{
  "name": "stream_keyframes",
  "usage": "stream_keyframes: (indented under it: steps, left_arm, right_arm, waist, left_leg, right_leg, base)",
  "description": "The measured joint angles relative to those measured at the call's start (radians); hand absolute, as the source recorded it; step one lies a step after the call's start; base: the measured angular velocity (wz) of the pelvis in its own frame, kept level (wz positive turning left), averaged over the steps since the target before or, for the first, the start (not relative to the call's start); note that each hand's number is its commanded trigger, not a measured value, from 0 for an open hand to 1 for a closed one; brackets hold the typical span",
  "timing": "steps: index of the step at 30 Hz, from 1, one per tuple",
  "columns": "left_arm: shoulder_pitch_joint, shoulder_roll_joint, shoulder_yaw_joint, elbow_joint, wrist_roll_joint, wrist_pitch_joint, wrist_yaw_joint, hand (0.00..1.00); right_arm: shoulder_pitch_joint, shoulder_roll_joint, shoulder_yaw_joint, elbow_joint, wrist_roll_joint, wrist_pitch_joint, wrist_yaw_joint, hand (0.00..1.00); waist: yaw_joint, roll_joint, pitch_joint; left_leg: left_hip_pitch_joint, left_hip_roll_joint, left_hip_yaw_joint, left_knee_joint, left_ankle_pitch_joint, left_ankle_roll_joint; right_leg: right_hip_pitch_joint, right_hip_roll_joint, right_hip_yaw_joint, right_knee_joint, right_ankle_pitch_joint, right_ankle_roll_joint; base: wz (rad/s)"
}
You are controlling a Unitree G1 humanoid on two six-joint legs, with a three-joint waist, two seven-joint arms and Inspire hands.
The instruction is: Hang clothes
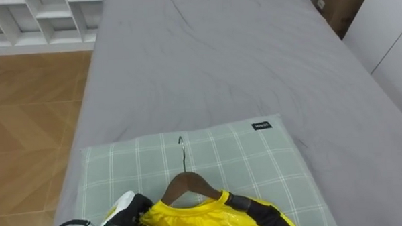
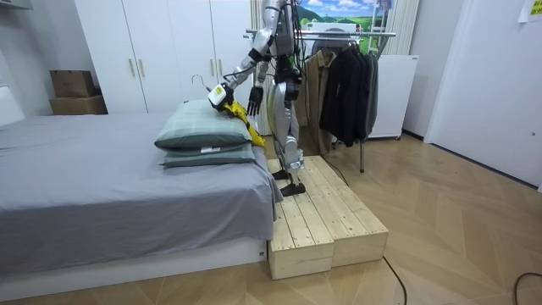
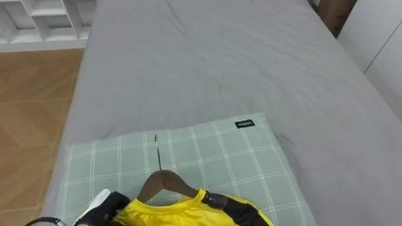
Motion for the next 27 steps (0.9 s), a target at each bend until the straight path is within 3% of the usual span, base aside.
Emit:
stream_keyframes:
  steps: [3,5,8,13,19,27]
  left_arm:
    - [0.012,0.009,0.001,-0.031,-0.04,0.001,-0.019,1.0]
    - [0.052,0.016,0.004,-0.154,-0.041,0.007,-0.052,1.0]
    - [0.12,0.043,0.008,-0.287,-0.042,0.015,-0.086,1.0]
    - [0.173,0.076,0.008,-0.438,-0.042,0.045,-0.148,1.0]
    - [0.226,0.105,0.035,-0.535,-0.044,0.052,-0.225,1.0]
    - [0.231,0.17,0.048,-0.579,-0.065,0.052,-0.28,1.0]
  right_arm:
    - [0.013,-0.019,-0.038,-0.001,-0.004,-0.012,-0.003,0.0]
    - [0.027,-0.047,-0.08,-0.004,-0.003,-0.018,-0.002,0.0]
    - [0.069,-0.062,-0.12,-0.033,-0.004,-0.02,-0.001,0.0]
    - [0.116,-0.08,-0.135,-0.04,-0.005,-0.011,0.0,0.0]
    - [0.164,-0.087,-0.191,-0.066,-0.048,-0.003,0.007,0.0]
    - [0.164,-0.14,-0.239,-0.137,-0.187,-0.009,-0.047,0.0]
  waist:
    - [-0.001,0.013,-0.0046]
    - [0.004,0.03,-0.0132]
    - [0.0,0.038,-0.0158]
    - [-0.001,0.048,-0.0195]
    - [0.0,0.044,-0.0204]
    - [0.001,0.008,-0.0205]
  left_leg:
    - [0.029,-0.001,-0.001,-0.003,0.0,0.0]
    - [0.03,-0.005,-0.009,-0.005,0.0,0.0]
    - [0.06,-0.004,-0.013,-0.009,0.0,0.0]
    - [0.08,-0.004,-0.015,-0.02,0.0,0.0]
    - [0.104,-0.004,-0.012,-0.019,0.0,-0.001]
    - [0.128,-0.004,-0.011,-0.02,0.0,-0.001]
  right_leg:
    - [0.037,-0.001,-0.006,-0.017,0.0,0.0]
    - [0.041,-0.005,-0.014,-0.016,0.0,0.001]
    - [0.076,-0.003,-0.02,-0.024,0.0,0.001]
    - [0.101,-0.001,-0.023,-0.032,0.0,0.001]
    - [0.121,0.0,-0.011,-0.033,-0.002,0.003]
    - [0.14,0.001,-0.007,-0.033,-0.002,0.003]
  base:
    - [0.06]
    - [0.12]
    - [0.06]
    - [0.02]
    - [-0.02]
    - [0.0]
